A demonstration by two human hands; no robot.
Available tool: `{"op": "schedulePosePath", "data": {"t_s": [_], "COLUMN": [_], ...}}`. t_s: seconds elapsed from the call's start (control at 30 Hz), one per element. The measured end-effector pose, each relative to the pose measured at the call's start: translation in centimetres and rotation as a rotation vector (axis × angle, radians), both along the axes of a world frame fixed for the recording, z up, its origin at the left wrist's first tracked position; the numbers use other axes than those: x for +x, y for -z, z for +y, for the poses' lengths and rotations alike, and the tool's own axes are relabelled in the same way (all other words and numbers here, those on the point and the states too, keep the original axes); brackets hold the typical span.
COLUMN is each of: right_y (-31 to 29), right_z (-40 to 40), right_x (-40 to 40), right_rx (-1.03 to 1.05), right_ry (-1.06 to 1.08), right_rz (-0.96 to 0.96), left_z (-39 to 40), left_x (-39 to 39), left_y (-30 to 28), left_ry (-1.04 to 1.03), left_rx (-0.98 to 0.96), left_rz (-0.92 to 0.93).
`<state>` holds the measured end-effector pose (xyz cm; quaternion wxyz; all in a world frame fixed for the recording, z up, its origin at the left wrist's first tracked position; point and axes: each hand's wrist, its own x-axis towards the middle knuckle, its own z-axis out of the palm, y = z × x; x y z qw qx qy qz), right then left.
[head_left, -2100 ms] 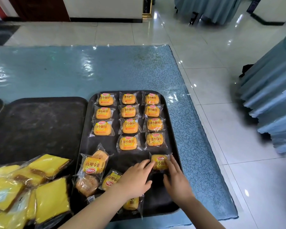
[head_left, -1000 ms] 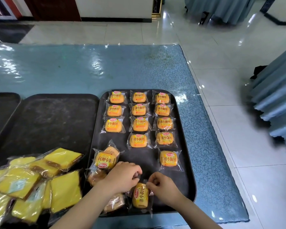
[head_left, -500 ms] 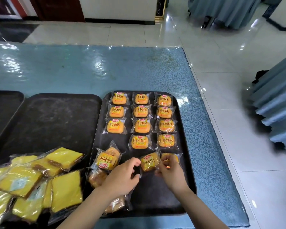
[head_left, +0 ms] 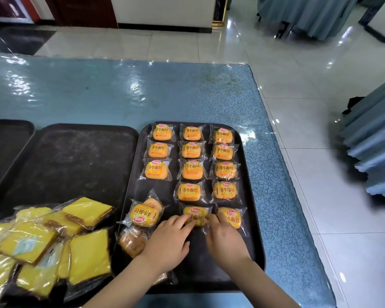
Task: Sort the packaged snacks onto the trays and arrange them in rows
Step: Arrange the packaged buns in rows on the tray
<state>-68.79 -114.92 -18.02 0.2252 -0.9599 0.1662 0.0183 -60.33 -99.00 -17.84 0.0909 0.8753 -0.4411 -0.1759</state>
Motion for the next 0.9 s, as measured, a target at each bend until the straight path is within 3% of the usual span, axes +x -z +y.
{"op": "schedulePosePath", "data": {"t_s": [0.17, 0.33, 0.47, 0.63, 0.9], "right_y": [1.4, 0.6, -1.6, -2.0, -0.4], "right_z": [-0.9, -0.6, 0.4, 3.0, 6.0], "right_x": [-0.3, 0.6, 3.3, 8.5, 14.2], "right_rx": [-0.187, -0.206, 0.007, 0.355, 0.229], "right_ry": [-0.282, -0.253, -0.236, -0.146, -0.103], "right_rz": [-0.073, -0.037, -0.017, 0.115, 0.345], "left_z": [-0.1, 0.9, 3.0, 5.8, 9.4], "left_x": [0.0, 2.0, 5.3, 8.1, 6.8], "left_y": [-0.3, -1.9, -3.2, -3.2, -3.0], "left_ry": [0.030, -0.081, -0.231, -0.252, -0.274], "left_rx": [0.034, -0.078, -0.126, 0.015, 0.035], "left_rz": [-0.039, -0.047, -0.052, 0.053, 0.057]}}
